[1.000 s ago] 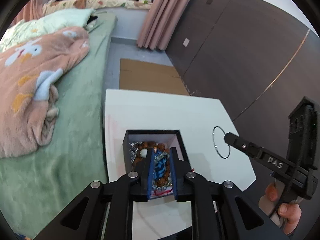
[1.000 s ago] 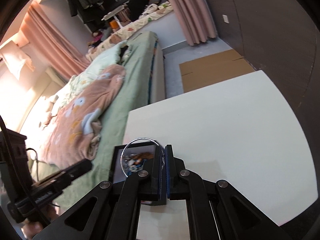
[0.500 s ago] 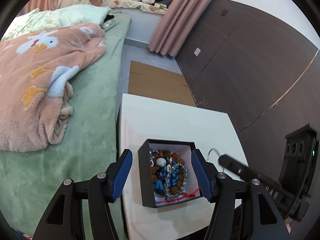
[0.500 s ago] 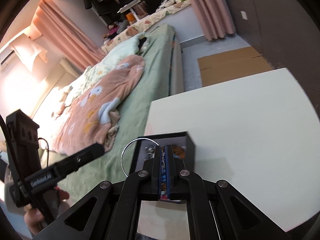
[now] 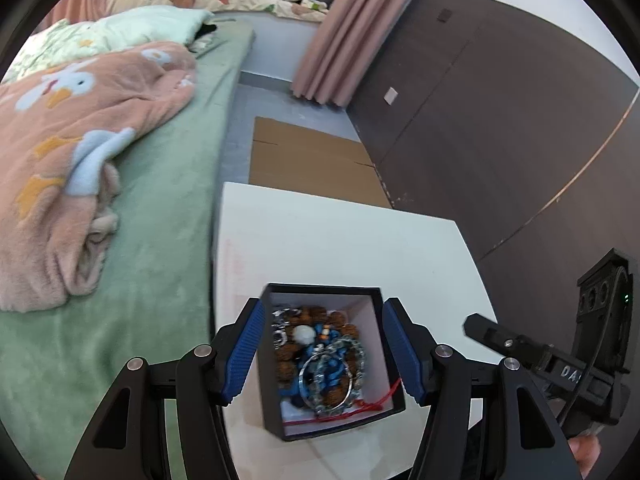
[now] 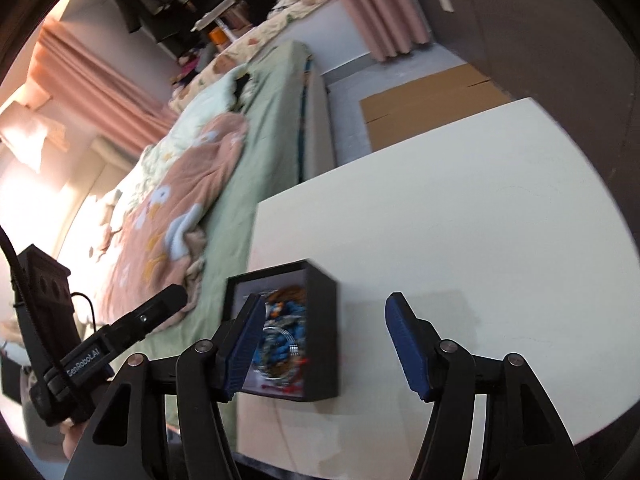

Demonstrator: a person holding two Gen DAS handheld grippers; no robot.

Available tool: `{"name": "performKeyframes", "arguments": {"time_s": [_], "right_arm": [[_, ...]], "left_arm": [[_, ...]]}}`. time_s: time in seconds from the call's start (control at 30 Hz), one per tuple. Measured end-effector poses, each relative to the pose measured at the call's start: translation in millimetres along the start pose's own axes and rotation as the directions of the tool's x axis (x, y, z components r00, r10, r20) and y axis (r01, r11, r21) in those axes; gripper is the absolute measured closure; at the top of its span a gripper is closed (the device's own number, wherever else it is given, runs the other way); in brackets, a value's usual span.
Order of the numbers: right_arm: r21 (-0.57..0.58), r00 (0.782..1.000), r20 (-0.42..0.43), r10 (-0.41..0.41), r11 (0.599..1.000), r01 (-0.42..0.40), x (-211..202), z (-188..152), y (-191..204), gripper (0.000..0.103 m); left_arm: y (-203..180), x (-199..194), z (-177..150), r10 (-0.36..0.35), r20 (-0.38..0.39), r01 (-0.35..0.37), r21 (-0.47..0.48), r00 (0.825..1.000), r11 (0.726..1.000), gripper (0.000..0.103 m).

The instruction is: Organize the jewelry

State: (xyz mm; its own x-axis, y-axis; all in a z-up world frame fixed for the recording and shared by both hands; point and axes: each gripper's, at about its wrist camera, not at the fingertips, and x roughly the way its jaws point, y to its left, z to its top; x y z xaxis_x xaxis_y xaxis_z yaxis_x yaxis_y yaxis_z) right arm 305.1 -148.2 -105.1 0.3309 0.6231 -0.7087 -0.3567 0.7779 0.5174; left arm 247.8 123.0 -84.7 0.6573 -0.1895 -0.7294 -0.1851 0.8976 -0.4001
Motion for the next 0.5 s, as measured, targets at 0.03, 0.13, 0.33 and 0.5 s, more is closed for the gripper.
{"name": "performKeyframes", "arguments": {"time_s": [0.03,0.13,0.33,0.5], "right_arm": [[0.000,1.000,0.004,-0.008,1.000,0.008,-4,2,-5,0.040],[0.010,1.000,0.013,-0.011,1.000,0.011,-13,5,-19,0.036],[0.006,0.996,-0.025,-0.087,0.996,0.087,-15,15,-42,0.036],[-0.016,0.993,-0.021,-0.119,0.993,0.119,-30,15,-42,0.028]], "left_arm": [[-4,2,1,-0.003,-0.001,0.003,0.010,1.000,1.000,0.041],[-12,6,1,-0.011,0.003,0.011,0.030,1.000,0.999,0.041],[-34,0,7,-0.004,-0.014,0.005,0.084,1.000,0.996,0.038],[-32,-21,-1,-0.003,0.046,0.003,-0.007,0.999,1.000,0.003]]}}
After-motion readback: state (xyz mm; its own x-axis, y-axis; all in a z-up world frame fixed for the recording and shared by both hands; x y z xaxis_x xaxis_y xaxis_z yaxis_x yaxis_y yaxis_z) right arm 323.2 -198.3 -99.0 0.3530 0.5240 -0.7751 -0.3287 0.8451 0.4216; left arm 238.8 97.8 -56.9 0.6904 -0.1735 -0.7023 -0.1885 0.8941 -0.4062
